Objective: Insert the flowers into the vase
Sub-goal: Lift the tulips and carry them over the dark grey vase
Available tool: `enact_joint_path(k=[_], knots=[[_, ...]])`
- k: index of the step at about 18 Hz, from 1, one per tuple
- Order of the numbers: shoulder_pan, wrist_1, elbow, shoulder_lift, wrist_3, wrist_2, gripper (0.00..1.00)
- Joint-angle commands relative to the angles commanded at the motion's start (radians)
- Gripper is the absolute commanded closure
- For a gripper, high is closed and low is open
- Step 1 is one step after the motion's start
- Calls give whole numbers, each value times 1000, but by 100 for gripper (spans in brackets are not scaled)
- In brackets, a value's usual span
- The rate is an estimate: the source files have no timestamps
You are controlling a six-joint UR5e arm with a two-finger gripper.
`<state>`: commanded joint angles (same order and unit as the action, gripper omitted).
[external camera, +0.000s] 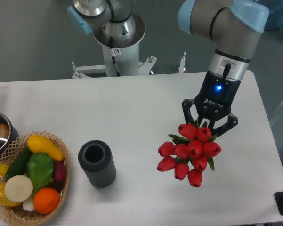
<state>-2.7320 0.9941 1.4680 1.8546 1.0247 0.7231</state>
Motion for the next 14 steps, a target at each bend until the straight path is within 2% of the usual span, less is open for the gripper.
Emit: enact_joint_path(k=[3, 7, 11, 14], knots=[[-11, -17, 2, 0, 0, -175, 100], [-3, -26, 3, 2, 2, -350, 100], [6, -34, 43, 0, 3, -523, 100], [15, -38, 57, -11, 3, -587, 99]])
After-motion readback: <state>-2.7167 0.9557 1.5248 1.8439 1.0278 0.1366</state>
